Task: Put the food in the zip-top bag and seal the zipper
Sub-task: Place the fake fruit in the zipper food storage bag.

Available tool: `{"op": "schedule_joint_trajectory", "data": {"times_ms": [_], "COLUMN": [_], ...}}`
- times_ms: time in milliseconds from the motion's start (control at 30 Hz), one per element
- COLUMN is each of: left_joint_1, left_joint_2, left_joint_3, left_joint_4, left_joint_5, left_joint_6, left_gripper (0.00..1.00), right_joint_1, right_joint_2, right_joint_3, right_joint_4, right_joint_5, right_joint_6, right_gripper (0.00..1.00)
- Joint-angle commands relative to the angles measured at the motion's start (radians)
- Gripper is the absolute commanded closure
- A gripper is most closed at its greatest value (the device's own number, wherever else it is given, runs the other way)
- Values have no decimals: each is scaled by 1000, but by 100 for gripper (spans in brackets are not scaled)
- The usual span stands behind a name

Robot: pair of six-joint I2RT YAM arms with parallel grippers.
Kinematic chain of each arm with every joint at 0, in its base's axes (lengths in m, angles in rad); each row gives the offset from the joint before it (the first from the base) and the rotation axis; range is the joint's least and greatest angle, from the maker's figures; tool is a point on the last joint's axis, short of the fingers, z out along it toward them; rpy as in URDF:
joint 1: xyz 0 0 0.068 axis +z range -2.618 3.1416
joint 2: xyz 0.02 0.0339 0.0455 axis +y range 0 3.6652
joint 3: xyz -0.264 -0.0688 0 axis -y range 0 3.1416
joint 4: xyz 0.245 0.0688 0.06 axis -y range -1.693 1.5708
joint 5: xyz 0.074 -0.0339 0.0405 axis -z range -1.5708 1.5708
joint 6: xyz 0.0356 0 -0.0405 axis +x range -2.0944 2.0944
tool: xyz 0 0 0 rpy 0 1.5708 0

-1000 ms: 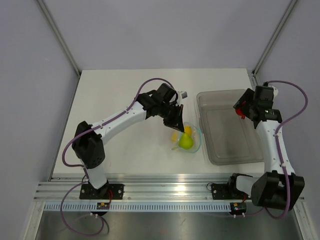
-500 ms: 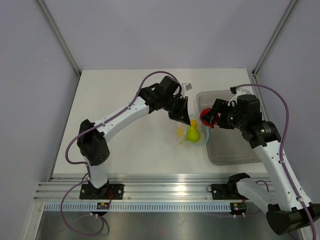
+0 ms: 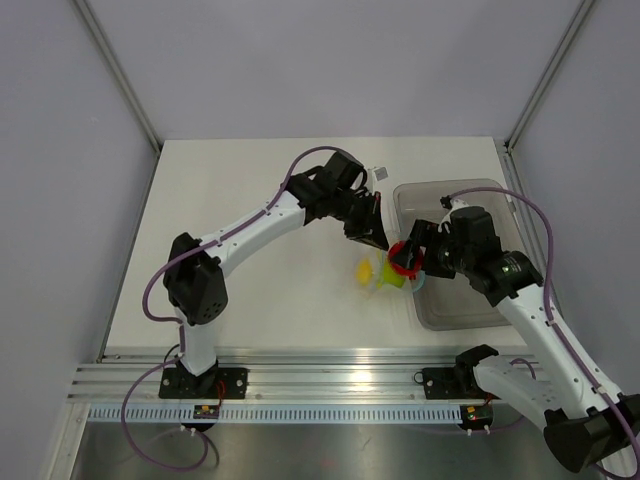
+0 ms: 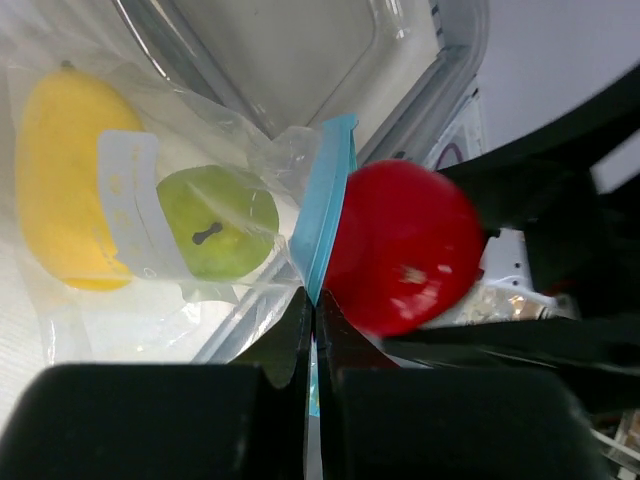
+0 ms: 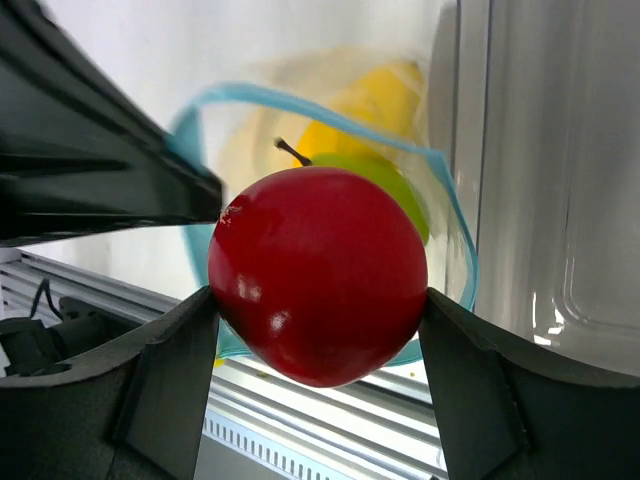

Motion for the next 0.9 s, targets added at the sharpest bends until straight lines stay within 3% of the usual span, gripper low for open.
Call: {"op": "schedule_joint_trajectory", "data": {"times_ms": [0,200,633,867], "left_joint_1": [4,2,-9,-33], "left_joint_2": [-21,-35,-29,12], "left_joint_3": [23,9,-26,-2], "left_joint_4": [126,195,260,211], "left_joint_5": [113,167,186,173], "left_joint_6": [-59,-99,-146,-116], "left_gripper": [100,100,100,100], "right_joint_1": [10,10,10,9], "right_joint_2": [-21,-34,-47,-74], "right_joint_3": [-67,-171,-115,-107], "right_joint_4": [60,89,60,8], "right_joint_5": [41,55,89,231], "right_joint_6": [67,129,114,178], "right_gripper": [40,40,35,34]}}
